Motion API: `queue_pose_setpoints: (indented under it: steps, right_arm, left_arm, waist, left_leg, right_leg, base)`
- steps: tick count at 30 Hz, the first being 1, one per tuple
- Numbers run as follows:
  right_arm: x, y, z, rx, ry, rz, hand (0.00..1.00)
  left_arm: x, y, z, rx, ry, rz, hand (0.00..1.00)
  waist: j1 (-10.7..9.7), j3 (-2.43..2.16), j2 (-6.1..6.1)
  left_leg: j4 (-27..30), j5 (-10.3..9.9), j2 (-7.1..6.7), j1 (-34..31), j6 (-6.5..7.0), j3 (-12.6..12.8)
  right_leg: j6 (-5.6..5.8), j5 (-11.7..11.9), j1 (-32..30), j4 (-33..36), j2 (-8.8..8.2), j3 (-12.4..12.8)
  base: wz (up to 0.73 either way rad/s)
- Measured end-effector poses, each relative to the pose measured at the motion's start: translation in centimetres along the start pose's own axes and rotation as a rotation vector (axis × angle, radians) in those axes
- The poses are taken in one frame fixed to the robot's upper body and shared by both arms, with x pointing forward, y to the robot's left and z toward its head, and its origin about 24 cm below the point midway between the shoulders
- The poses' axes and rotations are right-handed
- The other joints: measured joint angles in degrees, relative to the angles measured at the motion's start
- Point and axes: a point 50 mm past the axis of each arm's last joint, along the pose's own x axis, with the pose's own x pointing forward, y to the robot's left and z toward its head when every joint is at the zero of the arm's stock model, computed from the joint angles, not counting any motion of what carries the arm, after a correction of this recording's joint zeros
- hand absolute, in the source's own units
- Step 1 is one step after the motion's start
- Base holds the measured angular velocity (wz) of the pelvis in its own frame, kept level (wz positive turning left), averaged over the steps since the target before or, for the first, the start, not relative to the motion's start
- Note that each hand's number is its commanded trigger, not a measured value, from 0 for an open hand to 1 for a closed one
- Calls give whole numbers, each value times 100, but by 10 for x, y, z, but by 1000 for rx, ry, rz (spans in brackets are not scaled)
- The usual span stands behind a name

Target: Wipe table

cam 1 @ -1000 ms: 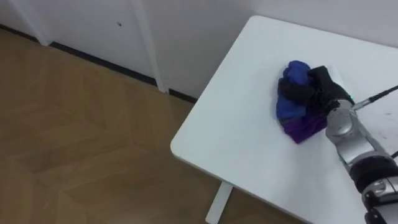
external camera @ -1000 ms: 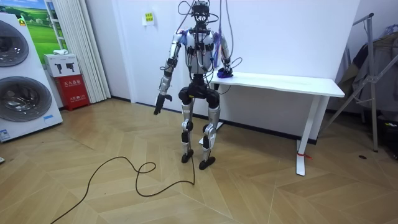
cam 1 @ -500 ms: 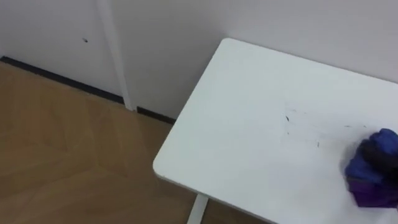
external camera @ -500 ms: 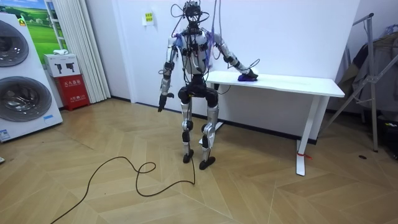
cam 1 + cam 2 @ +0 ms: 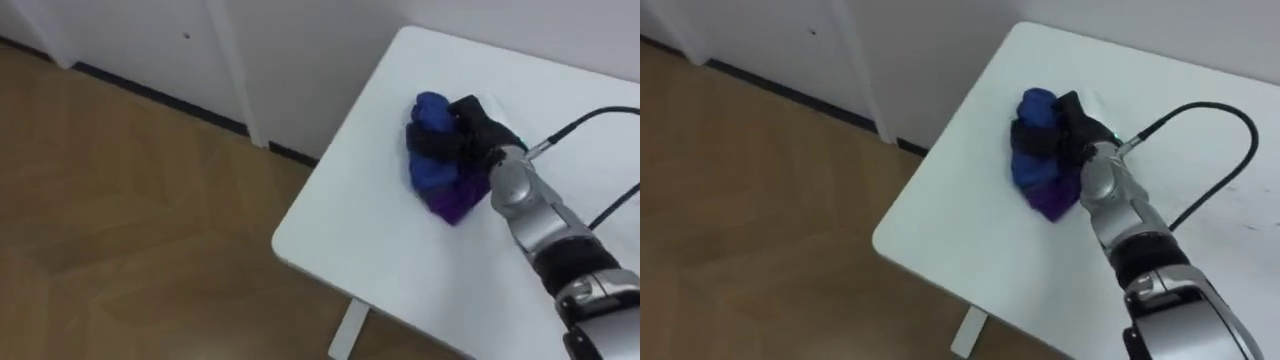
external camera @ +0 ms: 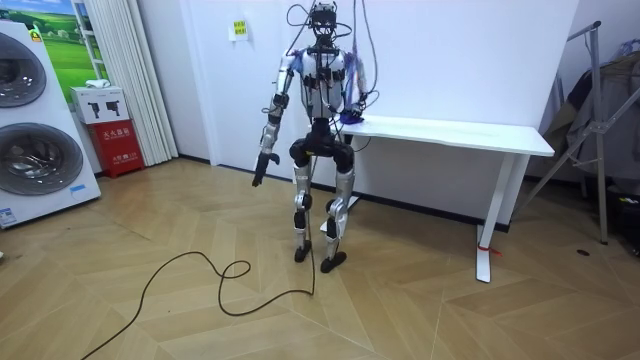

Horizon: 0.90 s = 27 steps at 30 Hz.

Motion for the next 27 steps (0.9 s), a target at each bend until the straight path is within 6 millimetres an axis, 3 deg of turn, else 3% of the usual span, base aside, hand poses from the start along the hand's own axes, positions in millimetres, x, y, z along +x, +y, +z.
queue_pose_setpoints:
  steps: [1,4,5,6,7,8,9,10,11,12,13,14,15,17,18,19,20,21,22,23,24,26,27]
  right_arm:
    - [-6,2,-17,28,29,-5,100]
    - [-29,3,-75,84,178,-59,100]
    - [-42,4,-99,121,255,-89,100]
    - [-49,5,-109,132,287,-104,100]
    - [-62,6,-127,157,342,-135,100]
    - [-74,2,-144,179,400,-175,100]
    - [-88,-4,-164,183,469,-213,100]
    - [-97,-7,-174,183,507,-232,100]
    - [-112,-5,-188,192,577,-263,100]
    - [-121,-2,-195,177,608,-275,100]
    - [-121,0,-194,180,608,-278,100]
    - [-120,5,-192,181,608,-269,100]
    - [-117,7,-189,182,602,-261,100]
    - [-92,17,-159,175,527,-211,100]
    - [-75,21,-138,166,473,-180,100]
    - [-64,20,-124,148,440,-162,100]
    - [-43,19,-94,85,352,-110,100]
    - [-34,16,-79,51,301,-90,100]
    - [-22,10,-58,11,230,-72,100]
    - [-18,7,-47,-25,185,-63,100]
    - [-18,6,-45,-38,171,-63,100]
    - [-20,3,-49,-50,161,-54,100]
    - [-23,1,-56,-54,172,-57,100]
  left_arm:
    - [-1,0,-8,1,20,-4,0]
    - [-2,9,-14,-9,30,20,0]
    - [-2,15,-14,-19,23,38,0]
    - [-1,19,-12,-25,17,50,0]
    - [-1,25,-8,-32,3,67,0]
    - [0,30,-6,-41,-7,83,0]
    - [1,39,4,-35,-39,107,0]
    - [1,43,8,-36,-59,123,0]
    - [0,53,18,-40,-99,168,0]
    - [-1,63,23,-30,-119,208,0]
    - [-1,66,27,-27,-129,221,0]
    - [-1,73,32,-13,-147,245,0]
    - [-1,75,34,-10,-150,253,0]
    - [0,77,43,7,-169,255,0]
    - [0,76,47,17,-177,247,0]
    - [0,74,47,20,-179,240,0]
    - [1,72,48,16,-178,223,0]
    - [1,70,49,14,-178,215,0]
    - [2,61,53,9,-180,185,0]
    - [3,52,53,17,-176,147,0]
    - [3,48,49,20,-168,130,0]
    - [1,40,18,12,-82,92,0]
    - [0,39,10,9,-61,89,0]
  waist:
    - [-154,-7,-51]
    - [-441,-6,-132]
    - [-544,-37,-215]
    - [-561,-49,-245]
    - [-632,-69,-256]
    - [-711,-81,-236]
    - [-850,-126,-157]
    - [-931,-163,-89]
    - [-1010,-178,-70]
    - [-1021,-180,-64]
    - [-1020,-179,-64]
    - [-1001,-179,-63]
    - [-975,-179,-62]
    - [-770,-177,-67]
    - [-606,-177,-69]
    - [-525,-176,-77]
    - [-346,-169,-89]
    - [-295,-163,-93]
    - [-203,-114,-12]
    - [-198,-98,27]
    - [-236,-91,1]
    - [-378,-78,-119]
    - [-426,-80,-126]
  left_leg:
    - [43,0,-38,39,0,-109]
    - [41,-5,-45,327,9,-97]
    - [42,-10,-40,417,16,3]
    - [54,-19,-27,456,30,81]
    - [175,-99,39,493,114,187]
    - [373,-233,86,439,109,256]
    - [642,-439,161,371,102,297]
    - [738,-590,253,331,96,314]
    - [948,-741,418,295,59,443]
    - [1103,-834,612,283,-51,484]
    - [1204,-867,719,246,-109,484]
    - [1415,-936,957,147,-262,483]
    - [1507,-964,1079,79,-349,472]
    - [1677,-879,1606,-130,-720,539]
    - [1634,-760,1907,-163,-941,604]
    - [1589,-704,2063,-167,-1031,659]
    - [1486,-513,2362,-171,-1286,765]
    - [1435,-413,2481,-199,-1390,804]
    - [1314,-253,2763,-206,-1117,682]
    - [1193,-121,2752,-322,-885,462]
    - [1238,-106,2665,-411,-896,410]
    - [1695,-129,2124,-674,-854,450]
    - [1818,-187,1962,-722,-764,452]
  right_leg:
    - [18,-10,100,57,-27,-103]
    - [123,-74,217,565,-155,-68]
    - [198,-118,202,816,-230,-71]
    - [246,-143,180,928,-268,-73]
    - [406,-216,125,1171,-339,-35]
    - [528,-356,2,1695,-629,-57]
    - [575,-491,-113,2181,-1082,-66]
    - [594,-503,-123,2317,-1269,-74]
    - [647,-473,-93,2325,-1622,20]
    - [668,-388,-82,2205,-1858,139]
    - [689,-325,-80,2121,-1932,219]
    - [706,-163,-71,1882,-1996,359]
    - [712,-74,-63,1750,-1996,398]
    - [739,333,-132,1172,-1857,452]
    - [749,479,-205,970,-1666,447]
    - [766,533,-272,963,-1558,451]
    - [732,567,-450,1119,-1296,383]
    - [955,385,-533,1246,-1223,186]
    - [860,84,-783,1719,-1022,21]
    - [641,-215,-960,1941,-871,-45]
    - [599,-319,-987,1977,-828,-117]
    - [380,-424,-940,1945,-796,-363]
    - [349,-427,-866,1872,-789,-424]
  base:
    - [58]
    - [40]
    - [10]
    - [-28]
    - [-53]
    - [-40]
    - [-11]
    - [15]
    - [-9]
    - [-25]
    - [-46]
    - [-37]
    - [-48]
    - [-70]
    - [-76]
    - [-86]
    - [-71]
    - [-70]
    - [-19]
    - [8]
    - [37]
    - [49]
    - [75]
